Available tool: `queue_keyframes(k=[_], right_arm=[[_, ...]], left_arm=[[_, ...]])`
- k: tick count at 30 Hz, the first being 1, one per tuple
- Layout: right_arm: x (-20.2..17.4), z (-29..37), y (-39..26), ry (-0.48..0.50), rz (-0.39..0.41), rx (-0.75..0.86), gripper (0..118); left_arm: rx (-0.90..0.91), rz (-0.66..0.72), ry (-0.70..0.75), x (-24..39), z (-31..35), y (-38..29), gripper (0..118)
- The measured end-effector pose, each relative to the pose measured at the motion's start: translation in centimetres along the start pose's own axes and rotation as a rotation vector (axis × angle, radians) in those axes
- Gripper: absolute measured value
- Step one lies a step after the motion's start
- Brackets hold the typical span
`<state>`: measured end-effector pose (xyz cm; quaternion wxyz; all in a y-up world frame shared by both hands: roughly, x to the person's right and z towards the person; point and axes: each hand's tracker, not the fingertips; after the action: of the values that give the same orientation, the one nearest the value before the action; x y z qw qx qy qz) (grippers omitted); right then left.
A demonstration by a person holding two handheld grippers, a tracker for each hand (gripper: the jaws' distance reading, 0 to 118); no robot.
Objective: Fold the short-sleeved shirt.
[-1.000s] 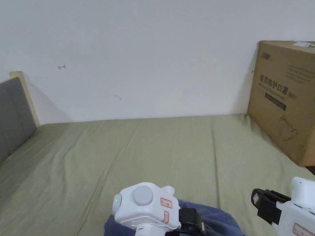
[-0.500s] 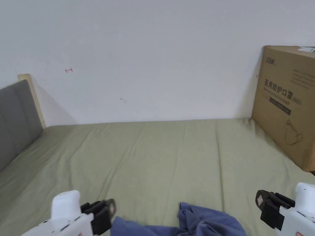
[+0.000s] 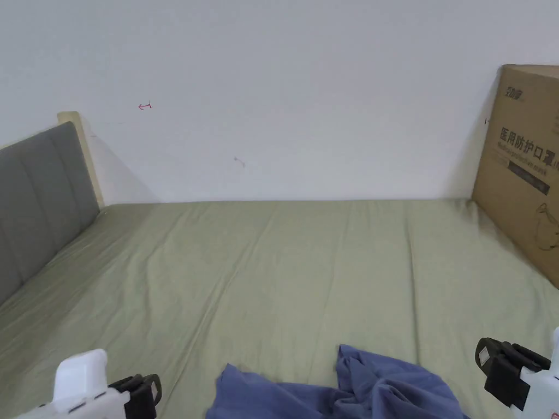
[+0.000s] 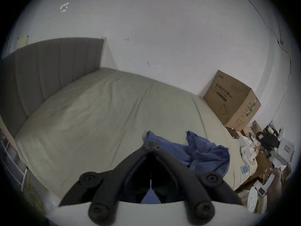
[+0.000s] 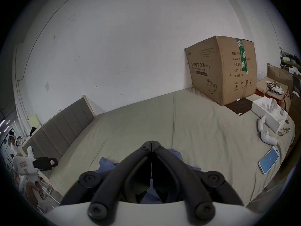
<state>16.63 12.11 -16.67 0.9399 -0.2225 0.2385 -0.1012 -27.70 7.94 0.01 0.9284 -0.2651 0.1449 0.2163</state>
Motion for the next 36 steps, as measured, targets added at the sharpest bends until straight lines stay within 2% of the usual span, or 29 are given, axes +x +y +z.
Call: queue_keyframes(k=[4, 6, 9, 10, 11, 12, 13, 15, 18, 19, 20, 21, 22, 23, 25, 26, 27, 28, 29, 30, 32, 35, 36], right_arm=[[0.3, -0.9, -0.1, -0.003, 0.009, -0.019, 0], [0.7, -1.5, -0.2, -0.011, 0.020, -0.030, 0], [1.6, -2.4, -0.2, -0.023, 0.027, -0.051, 0], [2.0, -2.8, -0.2, -0.030, 0.028, -0.058, 0], [2.4, -3.1, -0.2, -0.038, 0.031, -0.065, 0], [3.0, -3.4, -0.2, -0.052, 0.032, -0.071, 0], [3.6, -3.7, -0.1, -0.064, 0.030, -0.076, 0], [5.0, -4.3, -0.1, -0.096, 0.014, -0.087, 0], [6.9, -5.3, -0.2, -0.158, -0.026, -0.138, 0], [7.5, -5.8, -0.3, -0.175, -0.039, -0.159, 0], [8.3, -6.4, -0.5, -0.188, -0.054, -0.198, 0], [9.1, -7.1, -0.7, -0.195, -0.063, -0.238, 0], [9.8, -7.9, -1.0, -0.200, -0.073, -0.282, 0], [10.5, -8.9, -1.2, -0.215, -0.067, -0.343, 0], [11.8, -10.6, -2.2, -0.239, -0.076, -0.429, 1], [12.5, -11.4, -2.7, -0.207, -0.106, -0.479, 14], [13.4, -12.3, -3.3, -0.171, -0.170, -0.520, 44], [13.9, -13.0, -3.9, -0.164, -0.220, -0.567, 79], [14.3, -13.9, -4.5, -0.167, -0.255, -0.614, 101], [14.6, -14.7, -5.1, -0.159, -0.305, -0.640, 101], [15.0, -16.1, -5.9, -0.140, -0.342, -0.675, 102], [15.3, -18.7, -7.3, -0.188, -0.279, -0.770, 101], [15.4, -19.1, -7.5, -0.188, -0.267, -0.784, 96]], left_arm=[[-0.168, -0.029, -0.035, 0.4, -6.6, 1.8, 0], [-0.245, -0.048, -0.009, 0.7, -10.9, 2.3, 0], [-0.363, -0.013, -0.021, 2.1, -16.3, 3.9, 3], [-0.367, -0.021, -0.008, 2.3, -18.0, 3.9, 19], [-0.396, -0.033, 0.006, 2.6, -19.6, 3.7, 71], [-0.439, -0.066, 0.027, 1.7, -22.1, 3.7, 109], [-0.428, -0.079, 0.031, 2.0, -23.1, 3.6, 118], [-0.474, -0.128, 0.047, 2.4, -25.9, 2.9, 114], [-0.527, -0.164, -0.029, 3.1, -28.5, 1.6, 114], [-0.551, -0.180, -0.031, 3.3, -28.8, 1.3, 110], [-0.569, -0.197, -0.039, 3.3, -29.1, 0.7, 97], [-0.554, -0.282, 0.041, 3.9, -28.7, 0.5, 89], [-0.514, -0.341, 0.055, 4.2, -27.9, 0.5, 79], [-0.493, -0.364, 0.043, 4.2, -27.1, 0.7, 60], [-0.496, -0.361, -0.020, 3.7, -25.5, 1.0, 8], [-0.497, -0.358, -0.009, 3.5, -24.8, 1.3, 5], [-0.469, -0.337, -0.024, 2.8, -23.6, 1.8, 5], [-0.459, -0.280, -0.066, 2.3, -22.7, 2.1, 5], [-0.444, -0.245, -0.078, 1.9, -21.7, 2.5, 5], [-0.422, -0.232, -0.061, 1.4, -20.7, 2.8, 5], [-0.406, -0.232, -0.049, 0.5, -18.8, 3.3, 5], [-0.391, -0.223, -0.041, -0.4, -16.4, 3.6, 5], [-0.383, -0.223, -0.030, -0.6, -15.7, 3.7, 5]])
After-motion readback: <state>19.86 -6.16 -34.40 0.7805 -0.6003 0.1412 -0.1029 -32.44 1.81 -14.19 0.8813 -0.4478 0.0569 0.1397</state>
